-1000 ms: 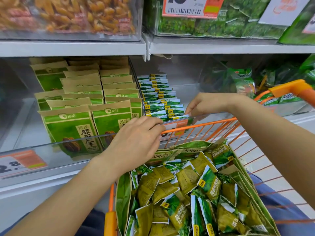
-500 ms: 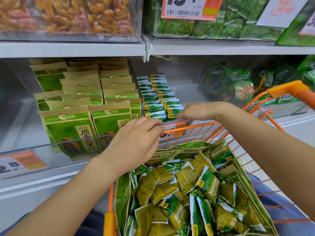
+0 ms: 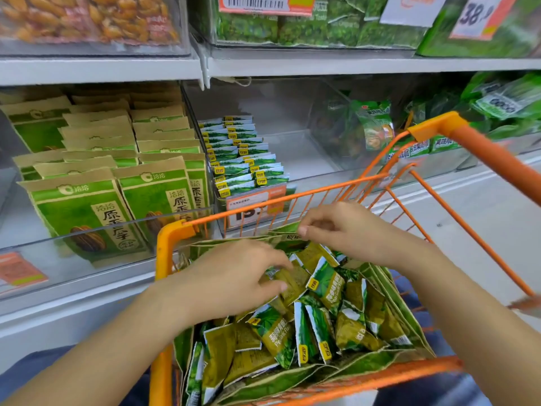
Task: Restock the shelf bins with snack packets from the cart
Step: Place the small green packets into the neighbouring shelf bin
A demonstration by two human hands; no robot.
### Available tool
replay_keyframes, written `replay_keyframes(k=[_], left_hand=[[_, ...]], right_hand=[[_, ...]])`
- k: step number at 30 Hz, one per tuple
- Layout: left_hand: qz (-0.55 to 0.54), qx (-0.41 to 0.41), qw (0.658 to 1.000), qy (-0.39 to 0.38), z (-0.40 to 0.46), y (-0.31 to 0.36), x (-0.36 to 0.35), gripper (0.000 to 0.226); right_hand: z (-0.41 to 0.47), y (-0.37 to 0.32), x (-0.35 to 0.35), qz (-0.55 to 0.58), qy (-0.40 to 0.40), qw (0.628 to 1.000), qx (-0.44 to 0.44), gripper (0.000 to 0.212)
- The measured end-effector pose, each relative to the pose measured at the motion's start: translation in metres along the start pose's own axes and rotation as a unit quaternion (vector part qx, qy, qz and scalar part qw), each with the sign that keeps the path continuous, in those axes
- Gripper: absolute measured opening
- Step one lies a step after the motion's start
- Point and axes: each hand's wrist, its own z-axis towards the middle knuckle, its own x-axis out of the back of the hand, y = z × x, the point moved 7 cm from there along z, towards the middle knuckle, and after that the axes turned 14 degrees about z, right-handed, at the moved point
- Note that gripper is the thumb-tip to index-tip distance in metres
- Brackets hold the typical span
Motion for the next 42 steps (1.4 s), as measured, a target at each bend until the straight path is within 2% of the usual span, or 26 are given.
replay_keyframes(k=[1,2,5,7,9,12,15,16,18,21,23,26,28,30,32,36,42], left_hand=[[-0.006,-0.012,0.998,-0.063,0.001,0.010,-0.014,0.034],[-0.003,-0.014,0.995,-0.094,0.002,0.018,-0.023,0.037],[0.056,0.005,0.993,-0.103,0.006,0.030,-0.039,0.047],[0.068,0.011,0.994,-0.085,0.010,0.039,-0.042,0.040],[0.016,0.027,0.997,-0.068,0.012,0.041,-0.040,0.025],[-0.091,0.076,0.992,-0.032,0.015,0.024,-0.028,0.022],[-0.237,0.133,0.961,0.058,0.014,-0.002,-0.011,0.017],[-0.261,0.149,0.950,0.089,0.014,-0.008,-0.006,0.016],[-0.283,0.171,0.935,0.130,0.012,-0.014,0.003,0.014],[-0.350,0.172,0.911,0.133,0.015,-0.013,0.011,0.008],[-0.322,0.157,0.927,0.113,0.020,-0.011,0.017,0.016],[-0.187,0.147,0.963,0.123,0.026,-0.016,0.035,0.020],[-0.135,0.174,0.958,0.182,0.029,-0.029,0.059,0.024],[-0.113,0.216,0.936,0.253,0.033,-0.047,0.085,0.020],[-0.087,0.240,0.923,0.287,0.041,-0.059,0.102,0.016],[-0.070,0.252,0.933,0.248,0.065,-0.056,0.091,0.013],[-0.028,0.208,0.949,0.237,0.085,-0.042,0.081,0.020]], right_hand=[[-0.001,0.009,-0.008,-0.012,-0.014,1.000,-0.007,0.020],[-0.002,0.014,-0.016,-0.017,-0.027,0.999,-0.011,0.022],[-0.007,0.020,-0.035,-0.014,-0.071,0.997,-0.026,0.024],[-0.009,0.019,-0.042,-0.039,-0.086,0.995,-0.030,0.027],[-0.009,0.016,-0.042,-0.040,-0.082,0.996,-0.019,0.032],[-0.010,0.007,-0.033,0.119,-0.075,0.990,-0.015,0.043],[-0.012,0.007,-0.032,0.268,-0.110,0.956,-0.038,0.019],[-0.012,0.012,-0.033,0.284,-0.118,0.950,-0.055,0.023],[-0.008,0.020,-0.031,0.257,-0.100,0.959,-0.066,0.042],[-0.004,0.022,-0.019,0.243,-0.017,0.968,-0.055,0.042],[-0.004,0.022,-0.011,0.250,0.023,0.967,-0.041,0.035],[-0.006,0.021,-0.005,0.204,0.051,0.977,-0.026,0.028],[-0.008,0.024,0.004,0.104,0.102,0.989,-0.014,0.036],[-0.009,0.028,0.012,0.015,0.145,0.989,-0.004,0.042],[-0.009,0.031,0.016,0.016,0.163,0.987,-0.003,0.044],[-0.011,0.024,0.031,0.090,0.211,0.973,0.017,0.043],[0.042,0.029,0.065,-0.012,0.216,0.976,-0.027,0.037]])
